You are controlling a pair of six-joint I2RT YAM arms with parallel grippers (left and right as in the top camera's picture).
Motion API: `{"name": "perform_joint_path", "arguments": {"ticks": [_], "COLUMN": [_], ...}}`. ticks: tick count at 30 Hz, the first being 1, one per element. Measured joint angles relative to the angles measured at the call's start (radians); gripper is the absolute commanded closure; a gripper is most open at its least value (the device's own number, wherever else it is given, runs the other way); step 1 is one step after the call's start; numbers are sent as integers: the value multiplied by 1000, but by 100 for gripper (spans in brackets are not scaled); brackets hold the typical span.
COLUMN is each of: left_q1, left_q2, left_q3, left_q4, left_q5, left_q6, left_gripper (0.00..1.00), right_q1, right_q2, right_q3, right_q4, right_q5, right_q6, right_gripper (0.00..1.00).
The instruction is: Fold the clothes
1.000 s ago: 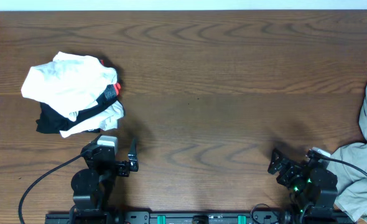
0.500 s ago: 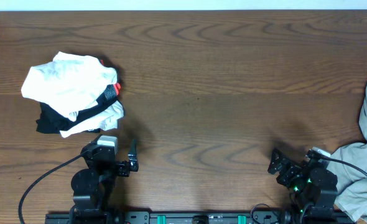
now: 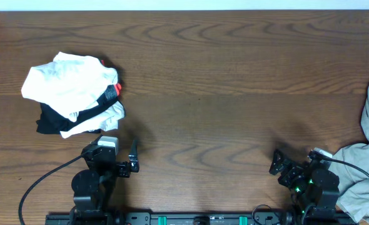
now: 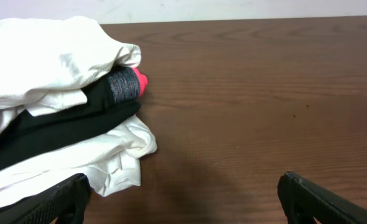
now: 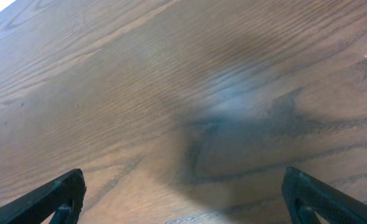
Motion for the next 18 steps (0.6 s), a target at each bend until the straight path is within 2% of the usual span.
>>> {"name": "perform_joint_path", "arguments": {"ticks": [18], "left_q1": [0], "left_q2": [0], "left_q3": [0], "left_q4": [0], "left_q5": [0], "left_q6": [0], "left_gripper": [2], "right_q1": [0], "right_q2": [0], "right_q3": [0], "right_q4": [0], "right_q5": [0], "right_q6": [0], "right_gripper": [1]}}
